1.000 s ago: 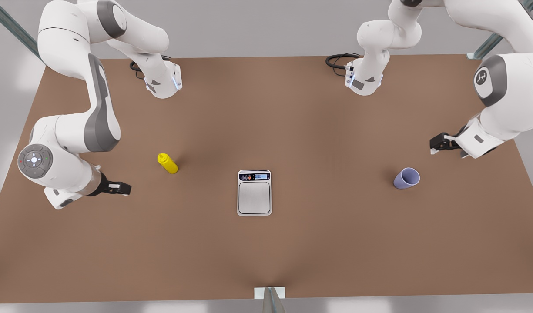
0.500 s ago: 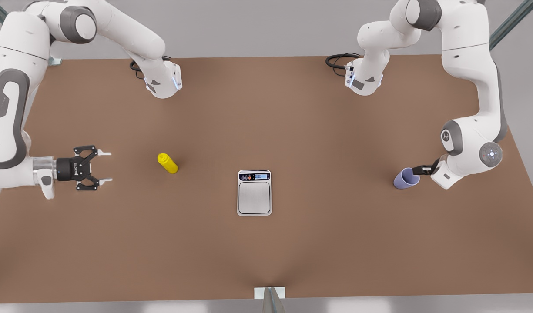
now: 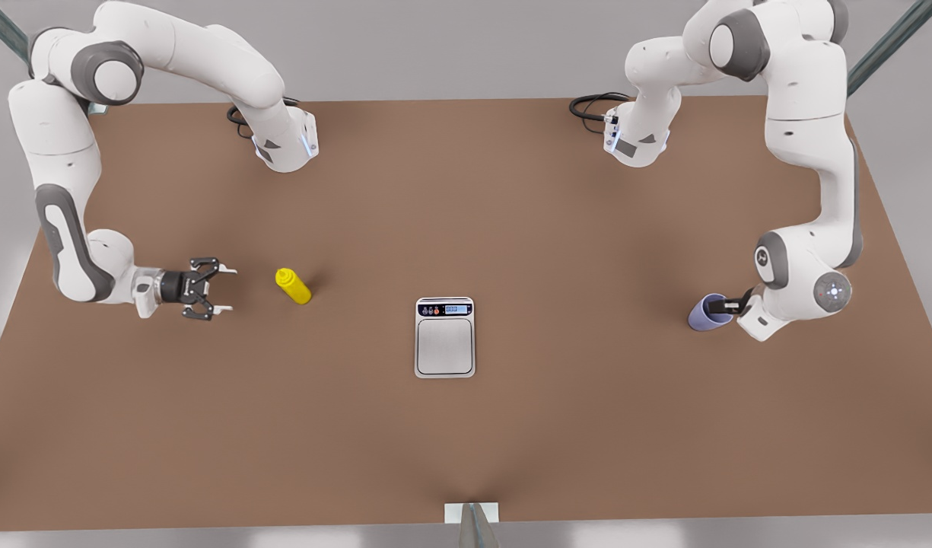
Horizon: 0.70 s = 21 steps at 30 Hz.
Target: Move cup to the weight, pick up sauce bottle, pour sauce
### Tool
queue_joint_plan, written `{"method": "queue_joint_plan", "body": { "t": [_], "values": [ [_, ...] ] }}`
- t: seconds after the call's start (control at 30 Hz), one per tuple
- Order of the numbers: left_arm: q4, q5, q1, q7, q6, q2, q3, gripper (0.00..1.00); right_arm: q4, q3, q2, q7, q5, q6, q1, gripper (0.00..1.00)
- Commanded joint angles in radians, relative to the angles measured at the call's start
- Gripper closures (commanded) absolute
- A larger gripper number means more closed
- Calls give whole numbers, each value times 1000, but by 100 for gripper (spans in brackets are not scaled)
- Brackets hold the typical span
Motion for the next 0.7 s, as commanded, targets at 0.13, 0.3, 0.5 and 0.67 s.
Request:
{"method": "queue_joint_plan", "body": {
  "t": [0.13,0.3,0.5,0.67],
  "values": [
    [2,-2,-2,0,2,15,-2,22,0,2,31,-55,2,-14,25,0],
    [2,-4,-2,0,2,24,-2,47,-6,0,51,-71,74,2,139,0],
    [3,-5,-2,0,2,40,-3,72,-46,0,45,-77,96,11,165,0],
    [6,-5,-3,-2,2,43,-3,79,-63,2,43,-97,99,11,177,0]
  ]
}}
